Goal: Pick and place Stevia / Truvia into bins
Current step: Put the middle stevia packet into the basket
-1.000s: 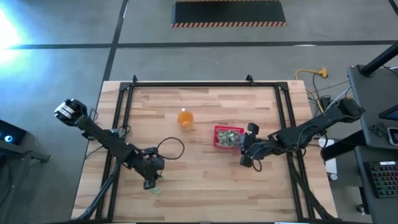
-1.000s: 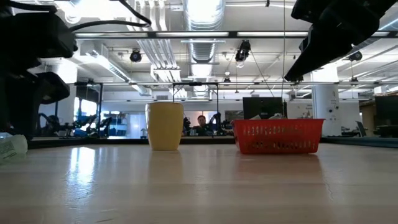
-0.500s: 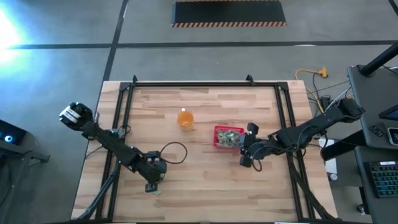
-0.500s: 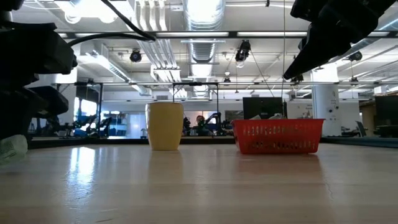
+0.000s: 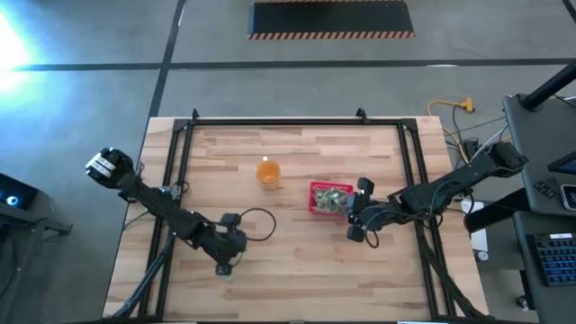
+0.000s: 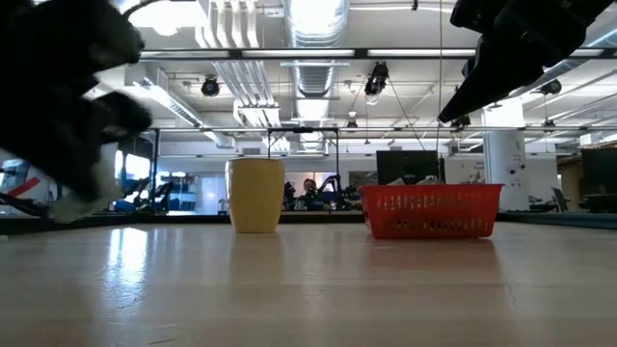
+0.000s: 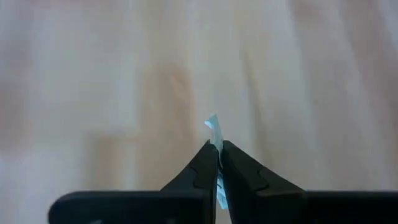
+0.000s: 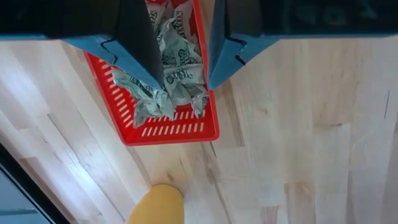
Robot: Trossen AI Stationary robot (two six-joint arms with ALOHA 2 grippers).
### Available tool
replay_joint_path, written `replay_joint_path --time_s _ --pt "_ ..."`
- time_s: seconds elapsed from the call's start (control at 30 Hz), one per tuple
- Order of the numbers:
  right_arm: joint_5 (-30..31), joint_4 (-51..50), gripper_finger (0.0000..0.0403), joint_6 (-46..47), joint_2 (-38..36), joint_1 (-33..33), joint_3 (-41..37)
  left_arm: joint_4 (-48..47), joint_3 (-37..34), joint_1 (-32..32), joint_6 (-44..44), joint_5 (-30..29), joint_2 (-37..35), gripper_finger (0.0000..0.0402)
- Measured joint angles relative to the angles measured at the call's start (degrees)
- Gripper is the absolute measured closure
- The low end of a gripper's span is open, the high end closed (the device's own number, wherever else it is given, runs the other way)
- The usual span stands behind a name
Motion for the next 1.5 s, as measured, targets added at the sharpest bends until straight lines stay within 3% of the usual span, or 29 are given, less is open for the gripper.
replay_joint_path --time_s 0.13,0.23,0.4,0.63,0.9,1.07,1.3,1.5 --pt "0.0 0.04 0.0291 0.0 0.0 -0.02 0.0 8.39 0.05 2.41 12.03 -11.37 -0.03 0.0401" --pt "0.0 0.09 0.0291 0.02 0.0 0.0 0.0 20.8 -1.39 6.08 23.6 -11.56 0.32 0.0401" --pt "0.0 0.2 0.0293 0.02 0.0 0.04 0.0 36.73 -2.09 14.69 34.71 -2.24 3.64 0.0401" --pt "-0.02 0.09 0.0295 0.0 -0.02 0.04 -0.02 48.52 0.91 25.79 38.24 10.23 12.71 0.0401" --pt "-0.04 -0.39 0.0303 -1.36 -0.02 0.04 -0.09 50.57 9.55 33.18 38.33 17.03 21.82 0.0402" --pt "-0.06 -0.36 0.0308 -1.53 -0.02 0.04 -0.21 50.41 14.61 35.27 38.33 17.63 25.39 0.0402" --pt "-0.06 -0.39 0.0305 -1.53 -0.02 0.04 -0.53 50.38 19.44 36.66 37.85 16.55 28.31 0.0402" --pt "-0.06 -0.37 0.0311 -1.53 0.0 0.04 -0.99 50.03 21.7 36.87 37.89 10.29 30.51 0.0402"
